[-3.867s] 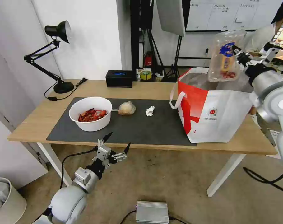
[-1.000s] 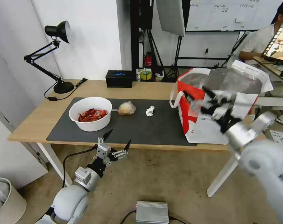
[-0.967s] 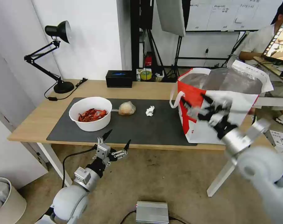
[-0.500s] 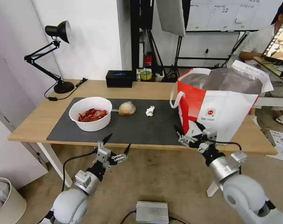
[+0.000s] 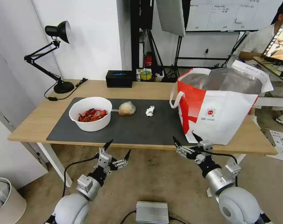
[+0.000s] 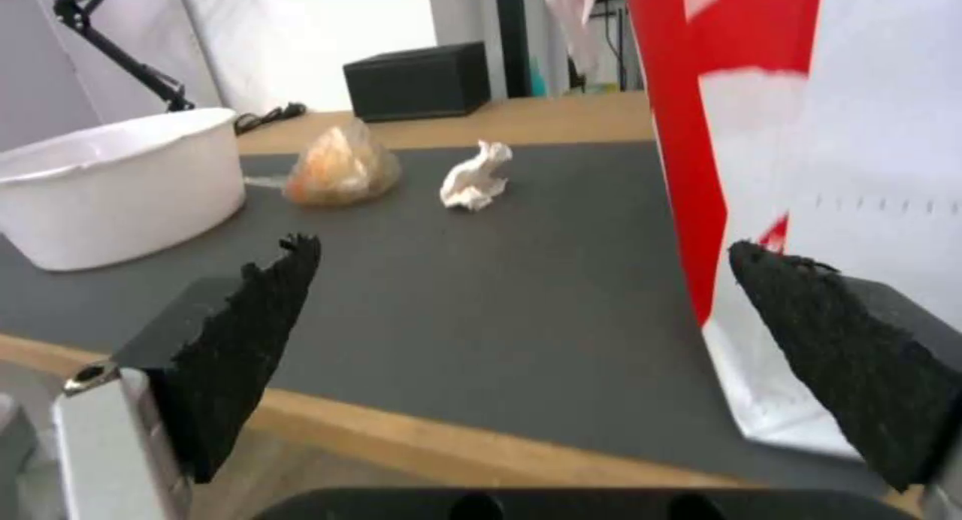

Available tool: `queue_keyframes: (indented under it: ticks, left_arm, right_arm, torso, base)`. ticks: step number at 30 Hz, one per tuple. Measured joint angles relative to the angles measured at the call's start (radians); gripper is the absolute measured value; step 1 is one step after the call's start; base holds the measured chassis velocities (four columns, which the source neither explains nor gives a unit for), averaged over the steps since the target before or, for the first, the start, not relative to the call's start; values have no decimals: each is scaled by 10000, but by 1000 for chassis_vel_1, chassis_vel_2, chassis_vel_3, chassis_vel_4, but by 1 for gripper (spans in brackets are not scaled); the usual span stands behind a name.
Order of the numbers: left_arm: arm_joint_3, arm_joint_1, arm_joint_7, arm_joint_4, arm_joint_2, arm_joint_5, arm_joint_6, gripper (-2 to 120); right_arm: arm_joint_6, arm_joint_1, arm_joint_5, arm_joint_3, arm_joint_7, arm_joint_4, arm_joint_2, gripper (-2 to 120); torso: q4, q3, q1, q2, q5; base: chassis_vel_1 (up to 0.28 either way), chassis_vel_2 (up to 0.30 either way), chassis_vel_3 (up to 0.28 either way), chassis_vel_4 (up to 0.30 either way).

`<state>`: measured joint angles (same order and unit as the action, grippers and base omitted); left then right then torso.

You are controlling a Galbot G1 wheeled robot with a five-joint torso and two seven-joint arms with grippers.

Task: Pick up the trash from the table and place it into the takeout bag.

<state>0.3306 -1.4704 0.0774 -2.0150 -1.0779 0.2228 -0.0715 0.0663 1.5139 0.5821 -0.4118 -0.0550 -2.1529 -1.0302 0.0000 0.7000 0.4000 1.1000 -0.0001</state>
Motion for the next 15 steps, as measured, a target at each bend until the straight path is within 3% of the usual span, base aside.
queue_keyframes:
  ticks: [15]
  left_arm:
    - [737, -198, -135, 171, 198, 392, -1, 100]
  right_arm:
    - [-1224, 706, -678, 400, 126, 431, -1007, 100]
  torso:
    - [0, 0, 0, 1, 0]
  base:
    - [0, 0, 0, 0]
